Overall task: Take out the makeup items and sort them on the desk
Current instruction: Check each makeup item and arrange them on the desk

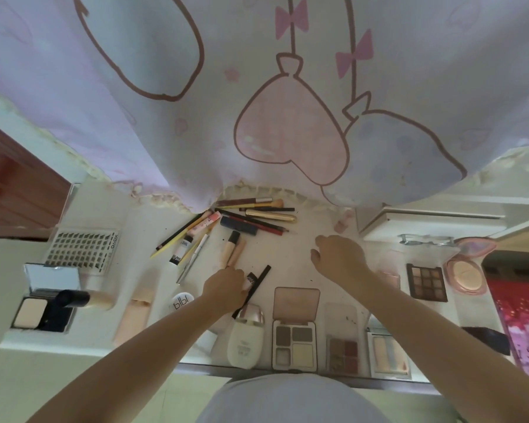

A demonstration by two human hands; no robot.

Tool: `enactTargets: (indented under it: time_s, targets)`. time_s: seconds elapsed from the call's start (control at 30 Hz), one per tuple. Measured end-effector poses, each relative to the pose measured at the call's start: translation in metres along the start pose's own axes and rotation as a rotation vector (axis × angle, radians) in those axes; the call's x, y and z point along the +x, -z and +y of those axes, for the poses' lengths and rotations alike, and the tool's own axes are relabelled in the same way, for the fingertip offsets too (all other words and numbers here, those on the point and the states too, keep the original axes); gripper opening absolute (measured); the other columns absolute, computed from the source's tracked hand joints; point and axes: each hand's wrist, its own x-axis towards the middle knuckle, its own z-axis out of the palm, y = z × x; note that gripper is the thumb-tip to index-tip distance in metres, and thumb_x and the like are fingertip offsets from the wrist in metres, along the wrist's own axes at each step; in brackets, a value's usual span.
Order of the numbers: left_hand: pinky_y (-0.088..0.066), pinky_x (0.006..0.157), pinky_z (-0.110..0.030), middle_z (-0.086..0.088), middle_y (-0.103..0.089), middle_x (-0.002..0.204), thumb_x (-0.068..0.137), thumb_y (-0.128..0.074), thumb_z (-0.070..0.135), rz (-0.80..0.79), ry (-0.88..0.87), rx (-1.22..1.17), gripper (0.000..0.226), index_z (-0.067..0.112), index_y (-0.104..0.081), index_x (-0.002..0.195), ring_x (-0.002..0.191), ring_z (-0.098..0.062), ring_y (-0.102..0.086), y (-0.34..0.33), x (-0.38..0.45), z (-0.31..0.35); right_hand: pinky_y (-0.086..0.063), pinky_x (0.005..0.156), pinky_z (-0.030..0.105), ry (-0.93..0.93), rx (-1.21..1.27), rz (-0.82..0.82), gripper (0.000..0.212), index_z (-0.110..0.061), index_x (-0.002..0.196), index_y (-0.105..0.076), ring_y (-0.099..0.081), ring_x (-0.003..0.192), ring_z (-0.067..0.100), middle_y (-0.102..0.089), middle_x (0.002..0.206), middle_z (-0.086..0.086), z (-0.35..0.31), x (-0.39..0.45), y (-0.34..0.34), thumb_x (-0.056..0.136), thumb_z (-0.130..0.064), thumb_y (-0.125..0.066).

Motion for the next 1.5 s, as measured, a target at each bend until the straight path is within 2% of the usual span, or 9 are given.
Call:
enactTargets:
  time_s: [0.17,0.3,0.43,0.6,0.7,0.83,1.0,1.2,1.5]
  targets:
    - [-0.046,0.076,-0.026,-0.007,-0.061,0.111,0.091,-0.047,0.021,0.065,0.015,-0.225,0.023,0.007,-0.055,0.107,0.095,-0.022,-0.060,0.004,-0.003,0.002,-0.046,0.074,0.030,0.046,0.159,-0.014,0.033,-0.008,0.111,-0.057,-0.059,0.096,0.026,-0.063,0.105,0.009,-0.011,0.002,-0.011,0.095,-0.027,-0.036]
    - [-0.037,0.087,-0.019,-0.005,-0.053,0.121,0.092,-0.052,0.027,0.172,-0.082,-0.417,0.039,0.012,-0.049,0.127,0.109,-0.018,-0.053,0.035,-0.013,0.003,-0.048,0.060,0.018,0.041,0.763,-0.093,0.028,-0.012,0.115,-0.057,-0.061,0.067,0.013,-0.060,0.089,0.002,-0.021,0.002,0.002,0.093,-0.026,-0.047]
    - [-0.032,0.071,-0.009,0.004,-0.059,0.101,0.084,-0.063,0.022,0.355,-0.216,-0.546,0.030,0.016,-0.060,0.114,0.090,-0.008,-0.049,0.075,-0.030,0.012,-0.050,0.051,0.014,0.141,1.121,-0.190,0.011,-0.017,0.101,-0.056,-0.058,0.052,0.004,-0.059,0.076,-0.001,-0.028,-0.001,0.027,0.091,-0.013,-0.051]
    - [-0.051,0.060,-0.021,0.000,-0.069,0.070,0.082,-0.058,-0.009,0.336,-0.269,-1.443,0.025,0.015,-0.063,0.075,0.061,-0.013,-0.065,0.110,-0.043,0.025,-0.051,0.049,0.019,0.170,1.597,-0.102,0.016,-0.005,0.082,-0.057,-0.059,0.046,0.008,-0.059,0.068,0.009,-0.026,-0.009,0.053,0.087,0.008,-0.050]
    - [-0.048,0.049,-0.018,0.001,-0.067,0.058,0.091,-0.047,-0.005,0.225,-0.349,-1.597,0.025,0.007,-0.058,0.072,0.051,-0.009,-0.062,0.117,-0.046,0.042,-0.049,0.044,0.020,0.157,1.663,-0.054,0.016,-0.005,0.077,-0.053,-0.059,0.042,0.012,-0.063,0.060,0.006,-0.026,-0.014,0.065,0.087,0.007,-0.051]
    - [-0.052,0.076,-0.042,-0.010,-0.064,0.085,0.090,-0.050,0.023,0.198,-0.337,-1.625,0.018,0.011,-0.049,0.102,0.072,-0.021,-0.065,0.123,-0.037,0.053,-0.043,0.039,0.018,0.074,1.436,0.063,0.022,-0.008,0.068,-0.054,-0.052,0.036,0.007,-0.060,0.058,0.005,-0.015,-0.019,0.074,0.090,-0.007,-0.053]
    - [-0.040,0.044,-0.008,-0.002,-0.048,0.058,0.097,-0.041,0.012,0.310,-0.366,-1.058,0.014,0.013,-0.045,0.110,0.037,0.002,-0.046,0.138,-0.042,0.057,-0.033,0.034,0.012,0.021,1.240,0.170,0.026,-0.016,0.071,-0.053,-0.044,0.031,-0.001,-0.057,0.060,-0.001,0.002,-0.019,0.097,0.095,-0.021,-0.044]
    - [-0.039,0.045,-0.008,0.007,-0.041,0.068,0.099,-0.032,0.020,0.451,-0.483,-0.640,0.009,0.013,-0.036,0.102,0.050,0.000,-0.049,0.156,-0.060,0.074,-0.026,0.032,0.010,0.006,1.056,0.091,0.058,-0.014,0.048,-0.040,-0.034,0.022,0.004,-0.041,0.030,-0.005,0.004,-0.028,0.113,0.097,-0.042,-0.029]
    - [-0.031,0.049,-0.017,-0.001,-0.036,0.062,0.099,-0.028,0.013,0.629,-0.353,-0.965,0.035,0.018,-0.031,0.065,0.053,-0.010,-0.033,0.170,-0.044,0.097,-0.028,0.041,0.016,0.008,1.139,0.584,0.055,-0.018,0.044,-0.031,-0.035,0.036,0.008,-0.029,0.043,-0.005,-0.008,-0.030,0.115,0.099,-0.021,-0.034]
